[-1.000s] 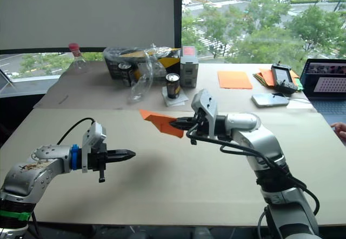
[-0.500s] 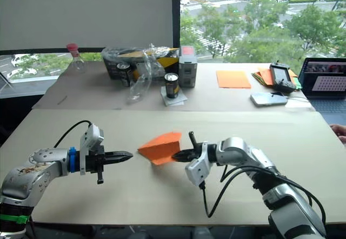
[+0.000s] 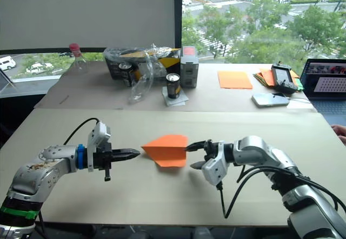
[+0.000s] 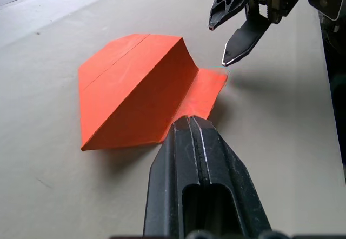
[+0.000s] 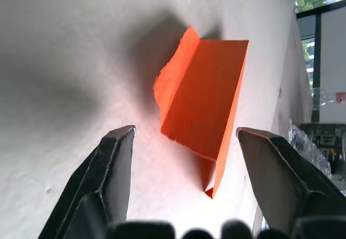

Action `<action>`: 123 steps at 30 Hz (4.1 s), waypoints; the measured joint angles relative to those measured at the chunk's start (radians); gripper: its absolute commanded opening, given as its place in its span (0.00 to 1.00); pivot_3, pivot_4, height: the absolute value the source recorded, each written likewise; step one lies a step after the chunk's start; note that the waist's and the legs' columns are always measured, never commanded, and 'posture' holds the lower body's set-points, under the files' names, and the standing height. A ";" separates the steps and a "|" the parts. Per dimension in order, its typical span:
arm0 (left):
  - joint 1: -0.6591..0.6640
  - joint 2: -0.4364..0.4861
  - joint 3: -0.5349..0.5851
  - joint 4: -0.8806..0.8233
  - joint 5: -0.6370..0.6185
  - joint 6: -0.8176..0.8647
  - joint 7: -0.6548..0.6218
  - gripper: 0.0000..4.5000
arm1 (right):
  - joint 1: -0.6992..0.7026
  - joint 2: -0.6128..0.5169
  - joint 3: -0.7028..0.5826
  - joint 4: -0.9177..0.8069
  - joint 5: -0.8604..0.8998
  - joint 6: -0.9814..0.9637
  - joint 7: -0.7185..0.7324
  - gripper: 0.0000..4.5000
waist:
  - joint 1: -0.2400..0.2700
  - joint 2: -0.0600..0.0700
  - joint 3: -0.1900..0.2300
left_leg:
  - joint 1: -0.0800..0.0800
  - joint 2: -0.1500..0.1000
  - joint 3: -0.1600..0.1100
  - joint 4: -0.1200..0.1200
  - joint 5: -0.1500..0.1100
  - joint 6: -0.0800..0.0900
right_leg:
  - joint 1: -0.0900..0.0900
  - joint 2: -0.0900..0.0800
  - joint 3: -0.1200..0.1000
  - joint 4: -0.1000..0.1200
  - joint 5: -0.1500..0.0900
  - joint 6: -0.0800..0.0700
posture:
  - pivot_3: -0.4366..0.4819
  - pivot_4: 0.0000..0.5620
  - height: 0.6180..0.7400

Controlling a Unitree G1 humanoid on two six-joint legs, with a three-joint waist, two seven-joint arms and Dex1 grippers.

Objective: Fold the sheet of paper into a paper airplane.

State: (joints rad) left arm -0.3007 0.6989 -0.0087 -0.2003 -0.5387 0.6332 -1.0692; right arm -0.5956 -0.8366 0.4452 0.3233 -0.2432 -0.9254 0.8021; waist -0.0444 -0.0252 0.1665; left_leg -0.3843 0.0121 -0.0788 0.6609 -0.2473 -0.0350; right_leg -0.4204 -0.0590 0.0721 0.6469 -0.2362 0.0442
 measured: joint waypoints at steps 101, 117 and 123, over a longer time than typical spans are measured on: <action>0.120 -0.016 -0.188 -0.119 0.066 0.136 0.188 0.00 | 0.143 0.405 -0.099 -0.479 0.415 1.420 0.235 0.01 | -0.001 0.000 -0.001 | 0.001 0.001 -0.001 0.000 0.000 0.000 | 0.000 0.001 -0.001 0.001 0.000 0.000 | 0.48 0.27 0.93; 0.257 0.097 -0.066 -0.249 -0.013 0.229 0.190 0.00 | 0.168 0.497 0.009 -0.403 0.452 1.499 0.220 0.01 | -0.004 0.000 -0.001 | 0.002 0.002 -0.001 0.000 0.000 0.000 | -0.001 0.002 -0.001 0.002 0.000 0.000 | 0.48 0.27 0.93; 0.346 0.167 0.087 -0.287 -0.083 0.246 0.147 0.00 | 0.120 0.505 0.039 -0.322 0.422 1.429 0.234 0.01 | -0.006 0.000 -0.001 | 0.004 0.002 -0.001 0.000 0.000 0.000 | 0.001 0.002 -0.001 0.001 0.000 -0.001 | 0.48 0.27 0.93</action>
State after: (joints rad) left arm 0.0450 0.8657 0.0778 -0.4869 -0.6217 0.8789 -0.9219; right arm -0.4756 -0.3319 0.4840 0.0017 0.1788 0.5031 1.0365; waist -0.0505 -0.0250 0.1652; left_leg -0.3801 0.0144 -0.0793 0.6604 -0.2472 -0.0349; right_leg -0.4190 -0.0569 0.0708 0.6482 -0.2364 0.0434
